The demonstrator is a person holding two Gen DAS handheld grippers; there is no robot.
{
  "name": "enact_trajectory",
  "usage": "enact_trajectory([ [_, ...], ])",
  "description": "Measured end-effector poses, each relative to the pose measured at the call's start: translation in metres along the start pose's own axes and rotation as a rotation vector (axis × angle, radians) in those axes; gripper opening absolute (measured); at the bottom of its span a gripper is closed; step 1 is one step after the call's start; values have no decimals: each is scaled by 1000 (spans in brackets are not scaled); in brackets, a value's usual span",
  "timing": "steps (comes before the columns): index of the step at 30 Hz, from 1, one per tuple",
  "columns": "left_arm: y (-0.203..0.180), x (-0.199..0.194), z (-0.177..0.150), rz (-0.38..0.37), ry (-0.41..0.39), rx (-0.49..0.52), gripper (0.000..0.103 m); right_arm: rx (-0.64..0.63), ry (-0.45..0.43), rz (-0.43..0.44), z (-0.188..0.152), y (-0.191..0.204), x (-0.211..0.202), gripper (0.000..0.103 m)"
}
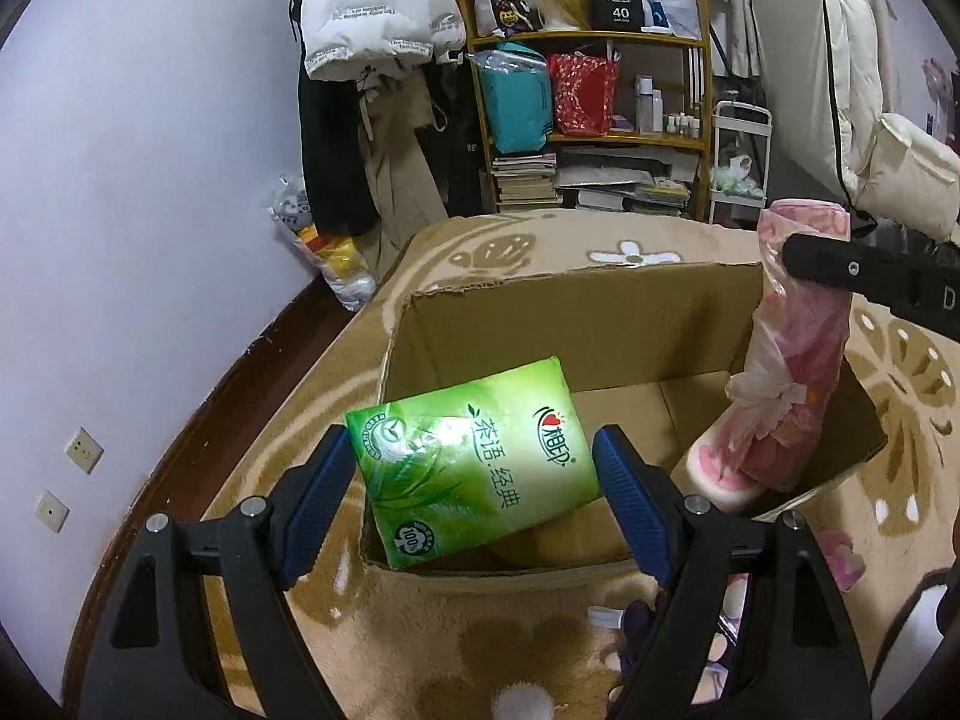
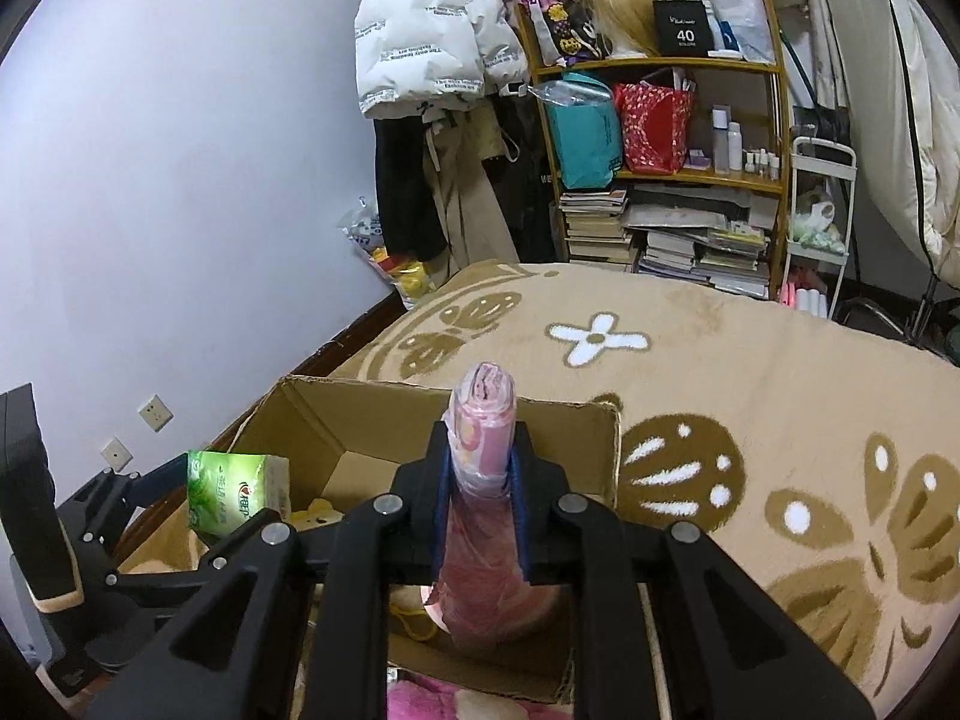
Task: Organize soft objects
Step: 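Carry both items over the box and release them inside, then withdraw both tools from the box back toward the remaining plushes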
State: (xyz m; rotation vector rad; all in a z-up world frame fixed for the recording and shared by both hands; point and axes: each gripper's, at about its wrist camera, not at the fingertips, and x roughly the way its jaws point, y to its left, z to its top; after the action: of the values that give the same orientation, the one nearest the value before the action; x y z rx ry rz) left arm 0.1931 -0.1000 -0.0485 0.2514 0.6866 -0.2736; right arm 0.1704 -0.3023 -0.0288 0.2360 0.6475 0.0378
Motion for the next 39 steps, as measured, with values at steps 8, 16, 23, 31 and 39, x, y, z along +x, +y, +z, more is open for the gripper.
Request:
enact_trajectory([
  [8,2,-3,-3,16,15,-9,94,19,-16,-6,3,-5,-6,62],
  [16,5,-16,-2,70,-6,4,100,26,-49,-11,7,-8,-22,94],
  [23,13,-35,-4,96,4,-18,101,14,-81,-23,10,1,-45,103],
  [31,27,-67,-11,117,0,-59,101,4,-57,-40,-1,13,-66,103],
  [39,31,-104,-20,127,-5,-64,101,5,-24,-49,-20,20,-94,103],
])
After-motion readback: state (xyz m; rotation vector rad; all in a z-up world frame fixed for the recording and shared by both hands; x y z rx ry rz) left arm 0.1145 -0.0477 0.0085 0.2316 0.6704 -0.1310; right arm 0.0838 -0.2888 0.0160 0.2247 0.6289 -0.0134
